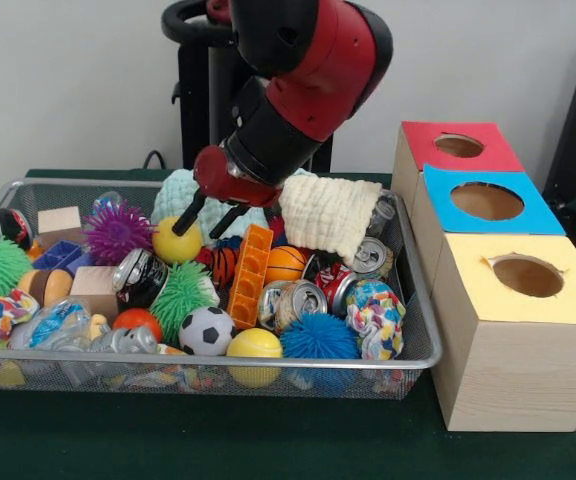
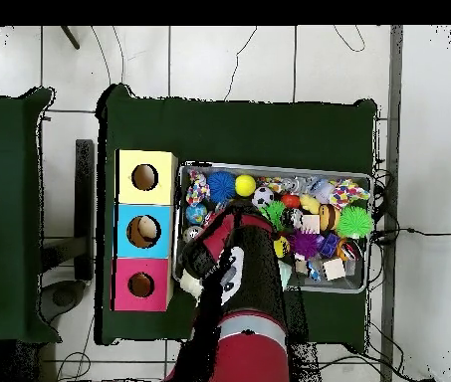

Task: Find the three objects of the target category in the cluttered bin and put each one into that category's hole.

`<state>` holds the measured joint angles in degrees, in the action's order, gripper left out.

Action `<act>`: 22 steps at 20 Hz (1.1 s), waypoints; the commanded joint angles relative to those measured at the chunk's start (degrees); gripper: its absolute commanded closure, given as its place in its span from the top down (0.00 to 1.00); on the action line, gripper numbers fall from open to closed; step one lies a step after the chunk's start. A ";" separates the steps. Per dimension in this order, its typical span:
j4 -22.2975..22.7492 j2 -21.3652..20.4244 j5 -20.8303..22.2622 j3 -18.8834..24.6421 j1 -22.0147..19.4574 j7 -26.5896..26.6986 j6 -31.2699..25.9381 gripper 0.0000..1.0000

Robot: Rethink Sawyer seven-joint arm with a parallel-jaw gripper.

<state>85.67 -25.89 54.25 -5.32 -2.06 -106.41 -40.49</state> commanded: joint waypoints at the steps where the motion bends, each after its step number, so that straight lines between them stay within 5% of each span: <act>1: 4.15 -1.80 -6.94 1.74 -3.80 -7.74 1.39 1.00; 14: 4.04 0.54 -7.64 1.09 -3.24 -8.12 5.08 1.00; 22: 4.21 1.10 -6.31 1.96 -3.17 -8.28 12.08 1.00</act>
<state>87.24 -26.47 49.42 -6.64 -4.33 -106.41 -34.96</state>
